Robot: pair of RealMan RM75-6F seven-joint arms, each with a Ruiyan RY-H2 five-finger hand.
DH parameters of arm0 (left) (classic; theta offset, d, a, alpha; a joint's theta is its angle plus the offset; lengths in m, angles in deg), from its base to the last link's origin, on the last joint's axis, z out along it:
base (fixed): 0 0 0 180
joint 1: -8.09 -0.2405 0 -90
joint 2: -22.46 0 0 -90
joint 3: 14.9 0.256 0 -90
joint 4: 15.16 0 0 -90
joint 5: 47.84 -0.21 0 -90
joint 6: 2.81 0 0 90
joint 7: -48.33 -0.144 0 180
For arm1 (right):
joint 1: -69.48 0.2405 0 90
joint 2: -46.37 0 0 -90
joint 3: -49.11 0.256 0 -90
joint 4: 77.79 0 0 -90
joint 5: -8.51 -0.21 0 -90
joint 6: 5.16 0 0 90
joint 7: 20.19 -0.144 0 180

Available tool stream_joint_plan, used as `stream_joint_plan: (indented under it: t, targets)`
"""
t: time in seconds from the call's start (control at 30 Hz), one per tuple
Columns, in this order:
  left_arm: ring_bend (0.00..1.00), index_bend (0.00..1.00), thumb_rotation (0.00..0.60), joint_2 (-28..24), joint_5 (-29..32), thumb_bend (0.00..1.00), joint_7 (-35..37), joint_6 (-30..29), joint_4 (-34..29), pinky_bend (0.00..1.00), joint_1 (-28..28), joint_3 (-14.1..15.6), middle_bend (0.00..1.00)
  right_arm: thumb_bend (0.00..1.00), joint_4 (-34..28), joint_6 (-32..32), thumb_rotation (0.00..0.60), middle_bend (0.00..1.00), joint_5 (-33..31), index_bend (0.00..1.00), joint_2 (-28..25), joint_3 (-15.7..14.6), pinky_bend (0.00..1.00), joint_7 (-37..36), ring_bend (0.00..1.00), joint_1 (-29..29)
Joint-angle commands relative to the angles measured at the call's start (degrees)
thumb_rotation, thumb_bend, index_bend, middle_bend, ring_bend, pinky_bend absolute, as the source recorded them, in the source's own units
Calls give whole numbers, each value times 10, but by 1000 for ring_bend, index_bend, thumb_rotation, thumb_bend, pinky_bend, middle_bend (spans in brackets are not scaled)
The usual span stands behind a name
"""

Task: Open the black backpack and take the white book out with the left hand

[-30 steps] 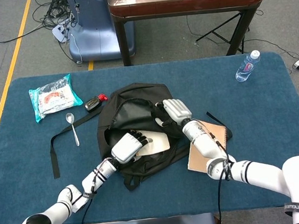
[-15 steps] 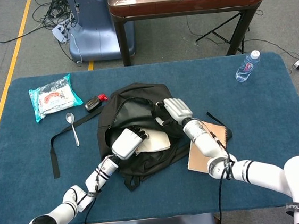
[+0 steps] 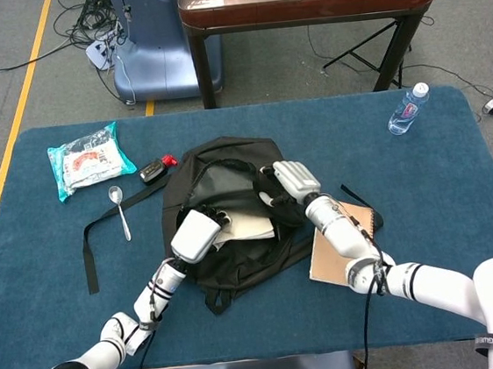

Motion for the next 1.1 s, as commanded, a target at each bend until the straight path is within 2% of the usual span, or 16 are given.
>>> stream_joint_plan:
  t: [0.03, 0.23, 0.57, 0.67, 0.77, 0.9, 1.1]
  targets:
    - [587, 755, 600, -26, 1, 436, 22, -43, -30, 546, -23, -2, 687, 448, -2, 1, 600, 570, 2, 675, -2, -1, 392, -3, 441, -2]
    - [587, 755, 600, -93, 7, 435, 39, -120, -110, 546, -70, -10, 691, 446, -15, 1, 600, 569, 12, 675, -9, -4, 392, -10, 440, -7]
    - [587, 754, 600, -214, 25, 437, 32, -192, -252, 546, -126, -43, 694, 441, -52, 8, 600, 509, 43, 658, -26, -21, 392, -13, 439, -15]
    - [587, 752, 600, -247, 33, 441, 20, -204, -288, 546, -138, -57, 704, 437, -78, 15, 600, 462, 61, 577, -38, -31, 392, -16, 399, -18]
    - [587, 752, 600, -277, 42, 442, 4, -205, -315, 546, -146, -69, 704, 420, -106, 28, 600, 385, 80, 440, -56, -40, 376, -21, 325, -21]
    - [587, 752, 600, -306, 51, 442, -11, -205, -342, 546, -151, -87, 705, 402, -145, 39, 600, 267, 104, 242, -82, -49, 304, -32, 222, -27]
    - [587, 752, 600, -328, 53, 442, -29, -198, -368, 546, -152, -99, 708, 379, -203, 39, 600, 202, 152, 174, -124, -69, 266, -43, 180, -43]
